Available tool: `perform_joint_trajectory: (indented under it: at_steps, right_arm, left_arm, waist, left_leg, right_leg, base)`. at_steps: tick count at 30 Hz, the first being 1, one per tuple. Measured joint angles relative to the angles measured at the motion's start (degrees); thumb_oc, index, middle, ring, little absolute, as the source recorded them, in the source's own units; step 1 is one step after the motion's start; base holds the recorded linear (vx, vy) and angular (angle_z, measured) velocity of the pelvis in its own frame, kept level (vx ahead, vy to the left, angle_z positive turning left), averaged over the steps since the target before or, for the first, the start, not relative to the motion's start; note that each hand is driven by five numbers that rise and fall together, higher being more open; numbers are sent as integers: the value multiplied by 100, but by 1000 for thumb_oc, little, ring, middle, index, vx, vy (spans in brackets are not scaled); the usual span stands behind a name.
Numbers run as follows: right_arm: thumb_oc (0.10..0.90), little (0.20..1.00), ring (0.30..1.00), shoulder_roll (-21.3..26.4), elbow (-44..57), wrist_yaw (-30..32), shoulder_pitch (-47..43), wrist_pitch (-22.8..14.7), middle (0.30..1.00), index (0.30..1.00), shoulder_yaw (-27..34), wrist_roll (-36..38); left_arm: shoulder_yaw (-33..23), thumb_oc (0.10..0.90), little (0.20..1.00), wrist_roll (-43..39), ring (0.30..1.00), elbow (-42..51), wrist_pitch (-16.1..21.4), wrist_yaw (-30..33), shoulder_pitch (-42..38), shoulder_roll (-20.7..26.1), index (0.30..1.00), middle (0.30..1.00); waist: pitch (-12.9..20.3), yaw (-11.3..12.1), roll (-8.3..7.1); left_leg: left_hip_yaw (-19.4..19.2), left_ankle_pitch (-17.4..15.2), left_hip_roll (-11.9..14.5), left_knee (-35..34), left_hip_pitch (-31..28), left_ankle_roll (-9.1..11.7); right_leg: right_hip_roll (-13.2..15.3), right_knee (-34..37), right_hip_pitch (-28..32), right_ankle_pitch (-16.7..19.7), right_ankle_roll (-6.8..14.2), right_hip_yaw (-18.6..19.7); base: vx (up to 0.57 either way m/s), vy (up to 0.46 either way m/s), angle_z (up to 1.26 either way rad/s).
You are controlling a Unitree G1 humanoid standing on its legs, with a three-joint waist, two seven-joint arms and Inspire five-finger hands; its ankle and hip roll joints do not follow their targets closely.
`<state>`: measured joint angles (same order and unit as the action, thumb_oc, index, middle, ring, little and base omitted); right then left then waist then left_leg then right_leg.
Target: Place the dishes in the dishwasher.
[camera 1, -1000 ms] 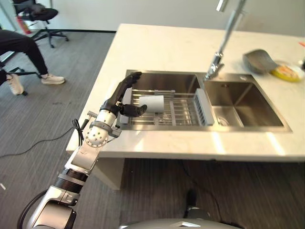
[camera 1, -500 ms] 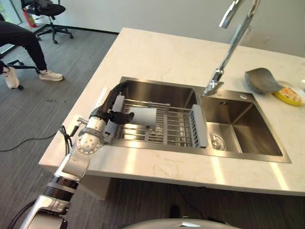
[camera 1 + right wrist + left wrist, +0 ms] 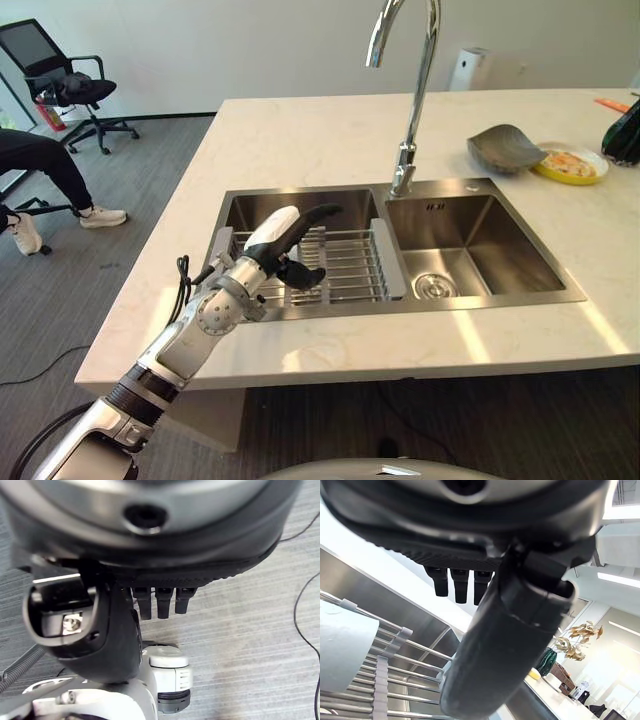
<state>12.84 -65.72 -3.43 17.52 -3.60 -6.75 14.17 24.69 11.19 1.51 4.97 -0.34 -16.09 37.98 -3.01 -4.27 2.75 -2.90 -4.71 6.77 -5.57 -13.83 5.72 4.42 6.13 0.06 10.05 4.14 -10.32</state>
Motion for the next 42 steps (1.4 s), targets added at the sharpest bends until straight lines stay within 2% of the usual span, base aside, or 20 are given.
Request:
perform_joint_trajectory:
  at_steps: [8, 12, 14, 17, 19, 20, 21, 23, 25, 38, 42]
  right_arm:
    - [800, 900, 900, -401, -41, -227, 588, 58, 900, 900, -4, -41]
    - [800, 900, 900, -477, -44, -229, 733, 64, 900, 900, 2, -43]
    - [800, 900, 900, -478, -18, -218, 797, 32, 900, 900, 8, -44]
    - [800, 900, 900, -240, -204, -404, 535, 119, 900, 900, 455, -44]
    - [800, 900, 900, -263, -245, -16, 333, 197, 900, 900, 233, 142]
    - [800, 900, 900, -255, -85, 37, 272, 243, 900, 900, 20, 188]
    - [800, 900, 900, -285, 210, 16, 218, 221, 900, 900, -117, 235]
    - [800, 900, 900, -27, 542, -97, 106, -2, 900, 900, -179, 290]
    - [800, 900, 900, 76, 504, -122, 6, 102, 900, 900, -346, 292]
    - [800, 900, 900, -5, 470, -18, 13, 207, 900, 900, -181, 392]
    - [800, 900, 900, 1, 471, -7, 17, 248, 900, 900, -199, 392]
  left_arm:
    - [-28, 800, 900, 306, 900, -894, -73, 54, -3, 0, 900, 900]
    - [-93, 800, 900, 430, 900, -1222, -201, 169, -4, 58, 900, 900]
    - [-95, 800, 900, 507, 900, -1255, -199, 200, -4, 70, 900, 900]
    - [-154, 800, 900, 529, 900, -1240, -198, 216, -67, 233, 900, 900]
    - [-312, 800, 900, 585, 900, -999, -198, 237, -69, 175, 900, 900]
    - [-426, 800, 900, 672, 900, -880, -186, 315, -38, 46, 900, 900]
    - [-468, 800, 900, 746, 900, -832, -183, 424, -31, -70, 900, 900]
    - [-464, 800, 900, 912, 900, -879, -212, 446, -43, -91, 900, 900]
    - [-456, 800, 900, 992, 900, -1004, -219, 446, -99, -131, 900, 900]
    - [-424, 800, 900, 1204, 900, -1093, -307, 409, -128, -143, 900, 900]
    - [-255, 800, 900, 1332, 900, -1488, -321, 396, -128, -218, 900, 900]
  waist:
    - [-12, -97, 51]
    - [-95, -264, -29]
    - [-115, -265, -57]
    - [-224, -230, -66]
    - [-275, -89, -29]
    - [-267, -16, -85]
    - [-273, 59, -74]
    - [-310, 69, 69]
    - [-288, 81, 107]
    - [-195, 67, 37]
    - [-126, 77, 36]
  left_leg:
    - [-62, 4, -41, 31, 74, -7]
    - [-178, 2, -78, 31, 63, -11]
    - [-242, -1, -75, 31, 36, -14]
    - [-381, -46, -58, 18, 2, -44]
    - [-408, -61, -9, 2, 15, -63]
    - [-389, -61, 13, 1, 3, -38]
    - [-341, -48, 38, 1, -7, -18]
    - [-289, -33, 34, 29, -56, 3]
    - [-297, -33, 26, 30, -87, 3]
    - [-349, -45, -31, 20, -85, -19]
    - [-331, -45, -34, 27, -79, -19]
  right_leg:
    - [18, -2, -128, 65, 51, 70]
    - [22, -2, -194, 100, 29, 174]
    - [8, -2, -197, 100, 29, 230]
    - [-1, 0, -181, 90, 24, 271]
    - [-3, -4, -204, 90, 25, 69]
    - [-18, -1, -186, 90, 22, 4]
    - [-47, 0, -166, 81, -4, 0]
    - [-43, -3, -123, 114, -33, -8]
    - [-43, -3, -93, 115, -33, 4]
    - [5, -1, -96, 126, -15, 57]
    - [13, -1, -92, 138, 1, 42]
  base:
    - [-14, 30, -3]
    - [-3, 20, -14]
    - [12, 13, -14]
    - [22, -9, -24]
    - [40, 24, -7]
    - [30, 26, 7]
    - [27, 31, 19]
    - [18, 28, 12]
    - [1, 5, -2]
    - [0, 1, -2]
    - [0, 0, 0]
